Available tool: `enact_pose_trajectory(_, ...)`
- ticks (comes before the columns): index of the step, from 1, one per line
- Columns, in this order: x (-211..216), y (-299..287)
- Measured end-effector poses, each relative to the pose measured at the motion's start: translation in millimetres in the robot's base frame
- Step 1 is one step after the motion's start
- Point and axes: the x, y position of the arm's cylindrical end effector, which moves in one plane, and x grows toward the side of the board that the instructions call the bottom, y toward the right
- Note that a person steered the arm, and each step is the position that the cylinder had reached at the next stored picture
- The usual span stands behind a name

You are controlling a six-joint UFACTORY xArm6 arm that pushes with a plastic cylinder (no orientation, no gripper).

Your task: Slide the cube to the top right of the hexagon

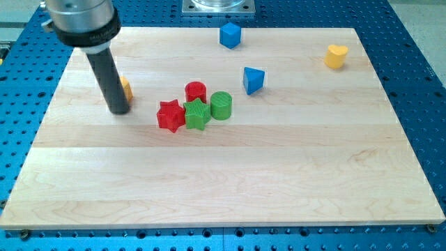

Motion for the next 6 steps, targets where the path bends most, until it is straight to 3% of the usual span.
enact_pose_trajectory(1, -9.4, 29.4)
enact_pose_trajectory(3, -105.0, 227.5)
enact_pose_trajectory(4, -168.1, 275.1)
enact_pose_trajectory(5, -214.8, 258.4)
enact_pose_trajectory(6, -201.4, 192.7)
